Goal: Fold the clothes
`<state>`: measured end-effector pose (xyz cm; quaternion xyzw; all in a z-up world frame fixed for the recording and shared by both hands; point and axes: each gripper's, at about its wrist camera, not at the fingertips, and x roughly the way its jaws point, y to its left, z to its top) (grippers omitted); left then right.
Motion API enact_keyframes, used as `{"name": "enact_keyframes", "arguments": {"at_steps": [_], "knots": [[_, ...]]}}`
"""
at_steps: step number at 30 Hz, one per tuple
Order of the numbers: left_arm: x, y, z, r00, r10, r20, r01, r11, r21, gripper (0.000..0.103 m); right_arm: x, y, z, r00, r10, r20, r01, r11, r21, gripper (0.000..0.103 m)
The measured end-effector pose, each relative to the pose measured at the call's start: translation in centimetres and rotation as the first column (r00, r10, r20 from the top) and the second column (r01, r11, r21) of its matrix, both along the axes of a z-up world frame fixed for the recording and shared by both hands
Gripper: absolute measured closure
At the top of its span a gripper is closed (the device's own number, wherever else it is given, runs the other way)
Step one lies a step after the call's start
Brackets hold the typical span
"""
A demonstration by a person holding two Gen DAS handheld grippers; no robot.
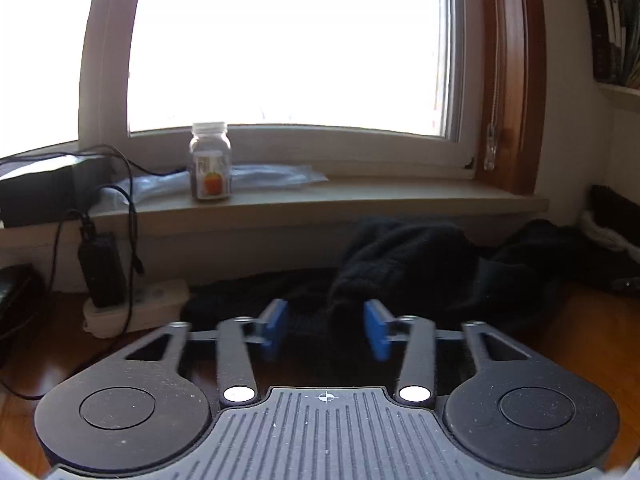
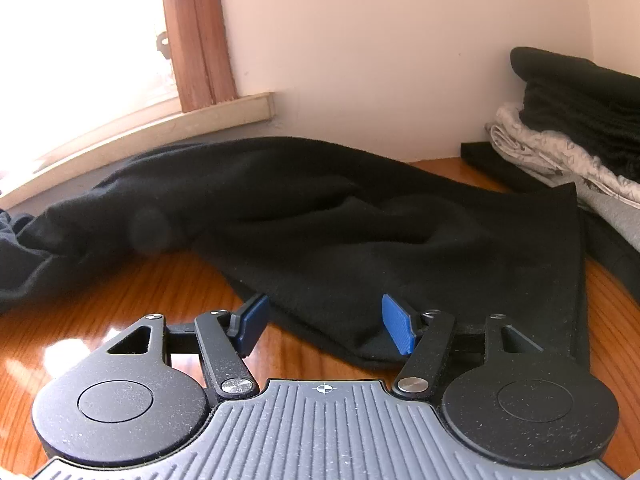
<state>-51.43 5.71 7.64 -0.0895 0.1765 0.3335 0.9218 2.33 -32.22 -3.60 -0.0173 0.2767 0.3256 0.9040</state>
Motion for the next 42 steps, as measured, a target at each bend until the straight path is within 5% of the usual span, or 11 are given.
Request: {"name": "enact_keyframes", "arguments": {"at_steps": [5, 14, 15, 17, 19, 30, 35, 37, 39, 40, 42], "knots": [[1.4, -1.6, 1.2, 0.997, -0.072, 0.01, 0.072, 0.997, 0.038, 0.027, -0.1, 0.1, 0.0, 1.0, 0.012, 0.01, -0.012, 1.0, -0.005, 0.04], [7.3, -2.1, -0.1, 0.988, -0.125, -0.092, 0.135, 0.984, 0.112, 0.024, -1.5, 2.6, 0.9, 0.992, 0.108, 0.069, -0.103, 0.992, -0.078, 0.039], [7.6, -1.7, -0.3, 0.99, -0.107, -0.096, 0.118, 0.985, 0.125, 0.032, -2.0, 3.4, 1.3, 0.987, 0.135, 0.085, -0.128, 0.988, -0.087, 0.039], [7.4, -0.7, -0.1, 0.995, -0.065, -0.08, 0.075, 0.988, 0.138, 0.07, -3.3, 5.6, 2.1, 0.973, 0.202, 0.114, -0.19, 0.976, -0.103, 0.039], [5.8, 0.1, 0.7, 0.998, -0.053, -0.016, 0.055, 0.992, 0.112, 0.085, -4.5, 8.0, 2.6, 0.953, 0.274, 0.127, -0.261, 0.959, -0.111, 0.039], [-3.3, 2.0, 2.8, 0.994, 0.092, 0.063, -0.099, 0.988, 0.115, 0.086, -12.9, 23.9, 2.1, 0.727, 0.677, 0.112, -0.651, 0.732, -0.199, 0.039], [-5.5, 2.5, 2.7, 0.99, 0.125, 0.068, -0.132, 0.985, 0.109, 0.086, -13.8, 27.4, 0.3, 0.694, 0.718, 0.059, -0.68, 0.68, -0.275, 0.04], [-6.0, 2.5, 2.7, 0.989, 0.129, 0.07, -0.136, 0.985, 0.107, 0.086, -13.6, 27.5, 0.0, 0.687, 0.725, 0.055, -0.684, 0.67, -0.287, 0.05], [-6.3, 2.4, 2.6, 0.989, 0.131, 0.071, -0.138, 0.985, 0.107, 0.094, -13.3, 27.3, 0.1, 0.682, 0.73, 0.052, -0.687, 0.664, -0.295, 0.087], [-6.4, 2.3, 2.6, 0.989, 0.132, 0.072, -0.139, 0.985, 0.106, 0.099, -13.1, 26.9, 0.5, 0.683, 0.728, 0.054, -0.686, 0.665, -0.295, 0.096], [-6.8, 2.2, 2.9, 0.99, 0.123, 0.071, -0.129, 0.987, 0.096, 0.099, -12.5, 25.9, 1.5, 0.686, 0.725, 0.058, -0.683, 0.669, -0.293, 0.098]]}}
